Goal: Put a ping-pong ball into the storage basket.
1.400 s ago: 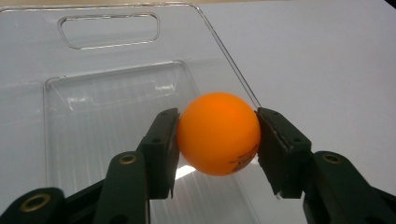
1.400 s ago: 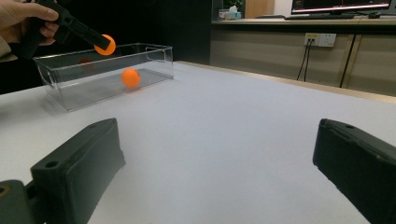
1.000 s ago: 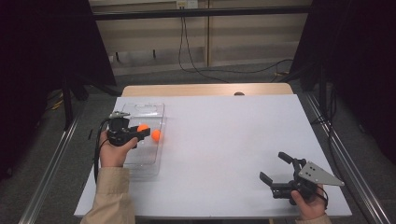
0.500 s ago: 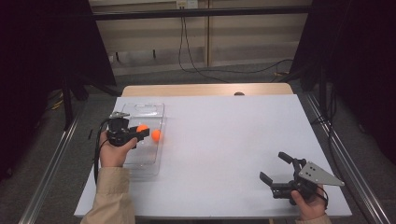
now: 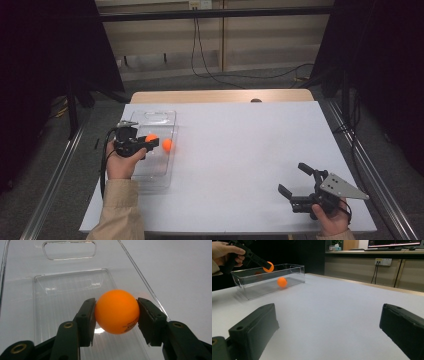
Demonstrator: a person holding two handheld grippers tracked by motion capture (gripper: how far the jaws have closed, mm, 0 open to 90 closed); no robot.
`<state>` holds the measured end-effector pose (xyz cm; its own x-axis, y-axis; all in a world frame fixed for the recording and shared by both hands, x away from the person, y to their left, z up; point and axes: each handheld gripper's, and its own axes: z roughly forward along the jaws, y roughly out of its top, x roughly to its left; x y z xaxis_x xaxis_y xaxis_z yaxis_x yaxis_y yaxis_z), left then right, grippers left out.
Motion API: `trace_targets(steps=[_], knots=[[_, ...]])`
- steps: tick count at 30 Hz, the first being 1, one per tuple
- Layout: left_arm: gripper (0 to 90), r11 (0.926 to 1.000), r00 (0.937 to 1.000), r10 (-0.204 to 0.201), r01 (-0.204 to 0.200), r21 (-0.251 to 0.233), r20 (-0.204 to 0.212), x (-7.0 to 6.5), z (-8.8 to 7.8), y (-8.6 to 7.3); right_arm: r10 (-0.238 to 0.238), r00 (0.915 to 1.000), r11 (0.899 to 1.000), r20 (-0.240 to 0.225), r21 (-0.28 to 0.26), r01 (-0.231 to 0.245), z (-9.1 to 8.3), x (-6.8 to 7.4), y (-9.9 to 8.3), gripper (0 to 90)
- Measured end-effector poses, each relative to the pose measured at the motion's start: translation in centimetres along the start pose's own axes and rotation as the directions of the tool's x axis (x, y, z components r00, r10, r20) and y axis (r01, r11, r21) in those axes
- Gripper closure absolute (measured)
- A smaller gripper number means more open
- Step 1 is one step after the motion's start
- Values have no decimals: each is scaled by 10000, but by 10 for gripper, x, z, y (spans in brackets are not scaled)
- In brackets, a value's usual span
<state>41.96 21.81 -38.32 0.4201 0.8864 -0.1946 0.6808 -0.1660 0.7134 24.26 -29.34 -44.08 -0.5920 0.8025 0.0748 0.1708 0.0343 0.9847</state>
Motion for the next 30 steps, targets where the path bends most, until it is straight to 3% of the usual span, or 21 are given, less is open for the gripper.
trace_targets(steps=[30], knots=[[495, 9999, 9999, -8, 10, 137, -149, 2, 4, -2, -20, 10000, 10000, 6, -14, 21, 0, 0, 0, 8]])
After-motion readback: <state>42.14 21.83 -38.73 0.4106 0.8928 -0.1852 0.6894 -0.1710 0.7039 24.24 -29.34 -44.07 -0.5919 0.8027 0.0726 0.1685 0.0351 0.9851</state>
